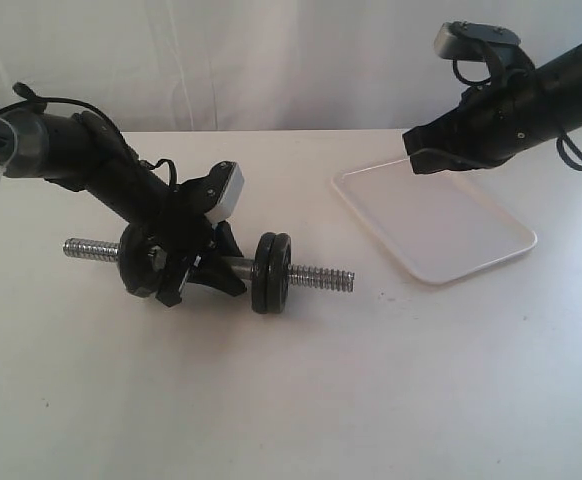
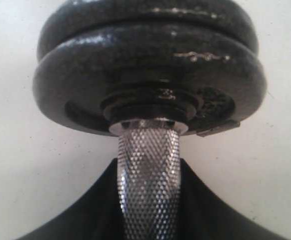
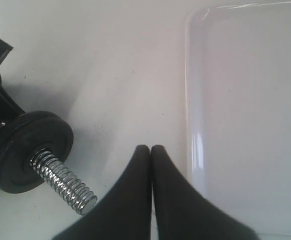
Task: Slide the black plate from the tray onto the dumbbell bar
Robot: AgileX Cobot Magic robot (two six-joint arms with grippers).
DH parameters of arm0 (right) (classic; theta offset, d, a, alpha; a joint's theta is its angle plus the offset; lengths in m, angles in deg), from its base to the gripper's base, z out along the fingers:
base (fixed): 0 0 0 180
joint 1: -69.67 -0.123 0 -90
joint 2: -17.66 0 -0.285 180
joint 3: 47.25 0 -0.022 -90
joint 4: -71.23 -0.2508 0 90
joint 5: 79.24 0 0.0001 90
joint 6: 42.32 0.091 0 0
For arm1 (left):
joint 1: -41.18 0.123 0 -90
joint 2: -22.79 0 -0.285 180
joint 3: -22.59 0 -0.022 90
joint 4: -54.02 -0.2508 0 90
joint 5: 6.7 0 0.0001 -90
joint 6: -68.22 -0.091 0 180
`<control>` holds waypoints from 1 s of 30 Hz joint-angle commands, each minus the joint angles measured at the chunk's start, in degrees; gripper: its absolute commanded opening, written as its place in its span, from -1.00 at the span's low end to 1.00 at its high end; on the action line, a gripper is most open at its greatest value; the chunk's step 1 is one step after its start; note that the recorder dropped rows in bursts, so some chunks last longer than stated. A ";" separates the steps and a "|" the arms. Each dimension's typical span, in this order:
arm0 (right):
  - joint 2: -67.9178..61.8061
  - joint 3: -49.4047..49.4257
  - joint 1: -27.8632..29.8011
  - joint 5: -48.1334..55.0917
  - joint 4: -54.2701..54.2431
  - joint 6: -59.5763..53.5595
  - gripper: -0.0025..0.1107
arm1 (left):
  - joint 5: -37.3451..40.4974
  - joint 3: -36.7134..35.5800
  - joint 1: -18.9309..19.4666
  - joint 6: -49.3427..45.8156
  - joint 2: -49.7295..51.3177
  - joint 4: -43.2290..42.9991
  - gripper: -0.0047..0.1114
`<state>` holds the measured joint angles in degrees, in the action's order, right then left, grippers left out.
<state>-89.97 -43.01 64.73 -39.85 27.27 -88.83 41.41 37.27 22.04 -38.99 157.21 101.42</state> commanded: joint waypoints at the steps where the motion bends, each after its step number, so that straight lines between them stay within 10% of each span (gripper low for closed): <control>1: 0.54 -0.25 0.40 -0.46 0.27 0.29 -0.96 | 2.89 0.81 0.20 0.72 -3.97 51.81 -0.92; 19: 0.44 -0.25 0.40 -0.69 0.26 0.29 -0.96 | 2.40 0.81 0.20 0.74 -3.97 34.22 -0.92; 30: 0.44 -0.25 0.40 -0.90 0.40 0.29 -0.96 | 0.97 0.81 0.20 1.34 -3.97 28.93 -0.31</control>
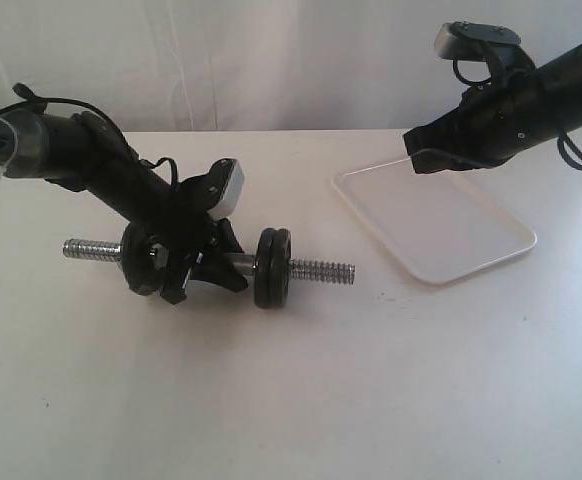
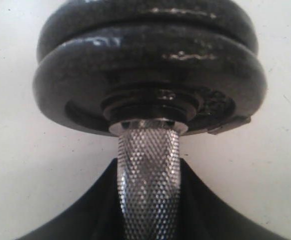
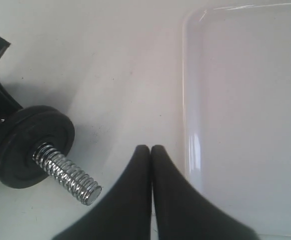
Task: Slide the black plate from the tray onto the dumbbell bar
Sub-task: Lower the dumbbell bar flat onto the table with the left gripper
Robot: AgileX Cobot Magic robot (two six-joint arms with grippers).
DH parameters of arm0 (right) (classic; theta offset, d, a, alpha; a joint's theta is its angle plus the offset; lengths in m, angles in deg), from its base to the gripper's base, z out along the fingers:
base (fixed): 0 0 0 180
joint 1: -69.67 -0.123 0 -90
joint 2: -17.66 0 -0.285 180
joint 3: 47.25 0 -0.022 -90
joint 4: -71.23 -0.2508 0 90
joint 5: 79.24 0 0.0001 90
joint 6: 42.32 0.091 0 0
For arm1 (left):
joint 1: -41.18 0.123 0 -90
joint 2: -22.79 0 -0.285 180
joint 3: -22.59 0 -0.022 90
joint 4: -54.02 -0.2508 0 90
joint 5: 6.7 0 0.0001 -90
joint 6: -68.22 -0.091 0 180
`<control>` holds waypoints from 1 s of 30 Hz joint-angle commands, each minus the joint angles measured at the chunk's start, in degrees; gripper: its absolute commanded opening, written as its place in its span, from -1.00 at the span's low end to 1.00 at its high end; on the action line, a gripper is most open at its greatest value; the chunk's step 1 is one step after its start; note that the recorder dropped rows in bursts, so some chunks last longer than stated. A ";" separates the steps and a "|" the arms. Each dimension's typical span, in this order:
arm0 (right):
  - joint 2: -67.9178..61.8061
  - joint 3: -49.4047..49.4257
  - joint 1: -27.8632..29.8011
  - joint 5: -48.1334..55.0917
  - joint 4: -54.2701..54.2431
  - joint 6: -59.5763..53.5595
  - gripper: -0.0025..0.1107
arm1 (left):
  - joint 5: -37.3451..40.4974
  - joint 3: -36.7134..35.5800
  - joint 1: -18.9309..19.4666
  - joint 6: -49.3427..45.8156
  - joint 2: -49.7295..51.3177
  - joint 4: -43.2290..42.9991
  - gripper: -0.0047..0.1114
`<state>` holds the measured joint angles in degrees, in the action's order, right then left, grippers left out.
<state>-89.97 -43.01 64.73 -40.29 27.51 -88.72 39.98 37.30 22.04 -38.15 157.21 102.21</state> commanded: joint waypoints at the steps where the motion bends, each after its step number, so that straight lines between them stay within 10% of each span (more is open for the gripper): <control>1: 0.44 -0.25 0.40 -0.45 0.16 0.18 -0.96 | 2.39 0.78 0.20 0.50 -3.97 27.68 -0.27; 10: 0.44 -0.25 0.40 -0.71 0.30 0.18 -0.96 | 1.76 0.66 0.20 2.45 -3.97 27.29 0.09; 30: 0.44 -0.25 0.40 0.48 2.35 3.17 -0.96 | -30.73 2.45 -0.32 10.76 -2.03 27.51 0.33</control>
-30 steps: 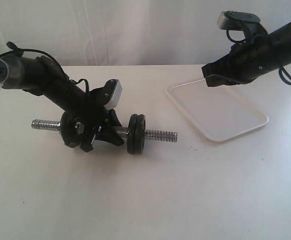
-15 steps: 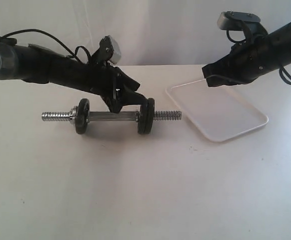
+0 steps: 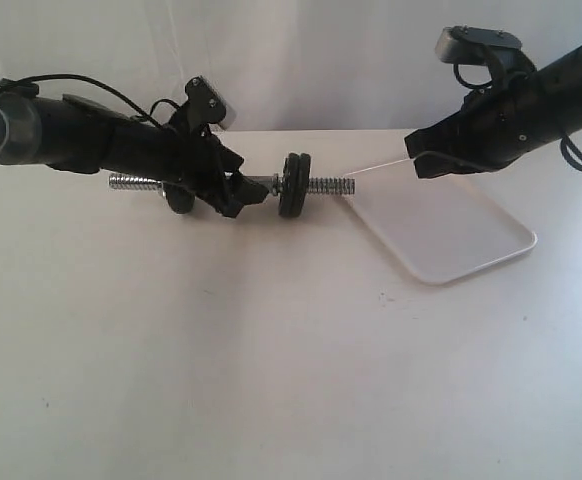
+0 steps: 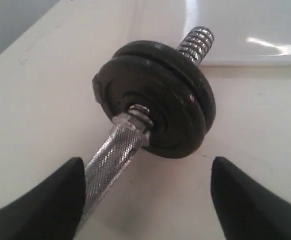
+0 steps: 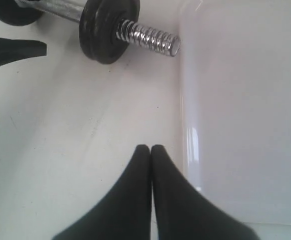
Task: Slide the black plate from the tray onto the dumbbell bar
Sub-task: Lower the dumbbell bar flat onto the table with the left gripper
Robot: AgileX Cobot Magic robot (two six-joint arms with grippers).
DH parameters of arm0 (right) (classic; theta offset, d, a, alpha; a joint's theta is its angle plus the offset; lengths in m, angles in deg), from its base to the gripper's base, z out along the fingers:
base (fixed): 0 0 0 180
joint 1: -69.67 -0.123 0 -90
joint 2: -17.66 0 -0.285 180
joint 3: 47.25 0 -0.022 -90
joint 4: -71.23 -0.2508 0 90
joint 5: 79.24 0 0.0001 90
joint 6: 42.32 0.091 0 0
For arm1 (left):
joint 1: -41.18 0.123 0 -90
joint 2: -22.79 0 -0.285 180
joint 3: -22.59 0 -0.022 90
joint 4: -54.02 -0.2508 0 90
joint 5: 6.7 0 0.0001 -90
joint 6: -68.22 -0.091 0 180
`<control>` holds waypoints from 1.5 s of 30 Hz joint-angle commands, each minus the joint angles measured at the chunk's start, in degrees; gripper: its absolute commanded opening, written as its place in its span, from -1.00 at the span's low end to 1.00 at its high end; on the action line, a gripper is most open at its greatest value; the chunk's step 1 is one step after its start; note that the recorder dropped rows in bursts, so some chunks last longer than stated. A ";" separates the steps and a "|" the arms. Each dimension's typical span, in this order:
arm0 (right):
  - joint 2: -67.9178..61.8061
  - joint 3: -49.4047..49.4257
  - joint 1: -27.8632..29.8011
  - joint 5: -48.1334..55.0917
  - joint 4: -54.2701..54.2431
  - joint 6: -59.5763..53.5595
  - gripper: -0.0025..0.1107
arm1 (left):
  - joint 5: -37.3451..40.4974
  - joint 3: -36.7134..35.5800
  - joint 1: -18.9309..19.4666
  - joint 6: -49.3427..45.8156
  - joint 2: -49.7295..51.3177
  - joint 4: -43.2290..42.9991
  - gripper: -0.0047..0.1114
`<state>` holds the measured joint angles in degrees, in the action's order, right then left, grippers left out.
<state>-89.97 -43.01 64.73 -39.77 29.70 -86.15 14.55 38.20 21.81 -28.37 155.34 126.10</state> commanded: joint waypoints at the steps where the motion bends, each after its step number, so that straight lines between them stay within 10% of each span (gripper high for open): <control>1: 0.44 -0.25 0.40 0.10 0.15 0.57 -0.96 | -6.85 2.53 -0.09 1.94 -0.19 6.28 0.33; 9: 0.44 -0.25 0.40 -1.84 0.15 0.57 -0.96 | -8.28 19.37 0.44 1.78 8.43 10.24 0.32; 14: 0.31 -0.25 0.40 -3.18 -0.11 0.57 -0.96 | 4.93 27.13 2.06 6.89 13.90 6.67 0.24; 35: 0.31 -0.25 0.40 -5.14 0.11 0.57 -0.96 | 10.92 27.16 2.19 12.32 14.56 -0.40 0.06; 45: 0.31 -0.25 0.40 -5.26 0.28 0.57 -0.96 | 12.23 27.16 2.19 29.95 10.25 -20.19 -0.50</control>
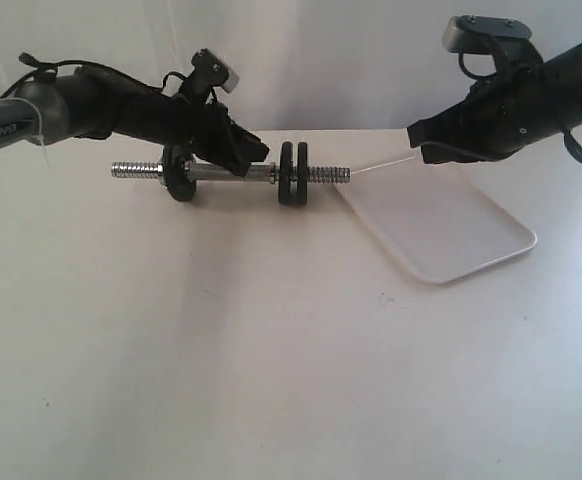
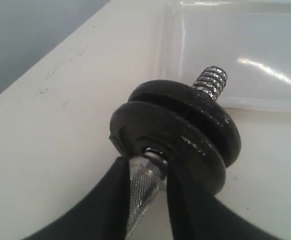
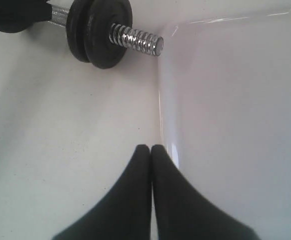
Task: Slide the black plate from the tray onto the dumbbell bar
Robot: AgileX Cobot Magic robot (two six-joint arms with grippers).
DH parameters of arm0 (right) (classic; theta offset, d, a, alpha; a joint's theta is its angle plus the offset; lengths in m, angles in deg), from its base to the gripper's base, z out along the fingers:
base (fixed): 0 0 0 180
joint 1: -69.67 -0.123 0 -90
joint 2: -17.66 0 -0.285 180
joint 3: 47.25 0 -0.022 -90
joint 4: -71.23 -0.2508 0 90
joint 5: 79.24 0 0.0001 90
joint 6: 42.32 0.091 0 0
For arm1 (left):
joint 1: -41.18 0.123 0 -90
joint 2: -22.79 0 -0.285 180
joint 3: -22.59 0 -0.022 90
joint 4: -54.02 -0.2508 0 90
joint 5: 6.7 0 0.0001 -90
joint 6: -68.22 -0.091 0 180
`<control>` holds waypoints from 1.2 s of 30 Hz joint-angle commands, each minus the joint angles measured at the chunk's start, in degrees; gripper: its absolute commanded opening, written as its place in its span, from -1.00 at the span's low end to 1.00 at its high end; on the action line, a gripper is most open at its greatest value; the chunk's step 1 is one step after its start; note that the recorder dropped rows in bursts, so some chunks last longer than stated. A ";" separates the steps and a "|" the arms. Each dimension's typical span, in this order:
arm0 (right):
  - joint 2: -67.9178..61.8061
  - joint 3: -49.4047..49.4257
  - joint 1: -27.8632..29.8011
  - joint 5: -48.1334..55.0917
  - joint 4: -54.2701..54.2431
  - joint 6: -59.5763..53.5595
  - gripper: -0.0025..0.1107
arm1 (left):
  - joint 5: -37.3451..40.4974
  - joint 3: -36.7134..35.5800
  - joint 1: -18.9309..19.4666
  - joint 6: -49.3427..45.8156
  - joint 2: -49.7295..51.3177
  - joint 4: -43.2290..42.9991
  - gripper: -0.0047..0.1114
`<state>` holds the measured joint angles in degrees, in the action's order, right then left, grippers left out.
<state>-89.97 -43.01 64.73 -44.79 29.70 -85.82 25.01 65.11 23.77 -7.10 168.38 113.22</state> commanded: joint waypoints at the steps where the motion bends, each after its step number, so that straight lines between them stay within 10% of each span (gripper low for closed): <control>1: 0.31 -0.25 0.40 -0.23 0.28 0.24 -0.96 | 2.06 0.25 0.23 11.42 -3.26 -10.04 -0.55; 16: 4.25 -0.25 0.40 1.21 15.89 16.90 -0.96 | 15.16 0.25 0.23 55.12 -11.49 -52.35 -0.92; 36: 7.88 -0.25 0.40 12.65 32.67 30.83 -0.96 | 29.75 -12.92 1.35 71.14 -23.65 -67.40 -0.92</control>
<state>-82.69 -43.01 64.73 -33.52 60.65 -56.08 52.97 54.99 24.11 62.21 147.16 46.01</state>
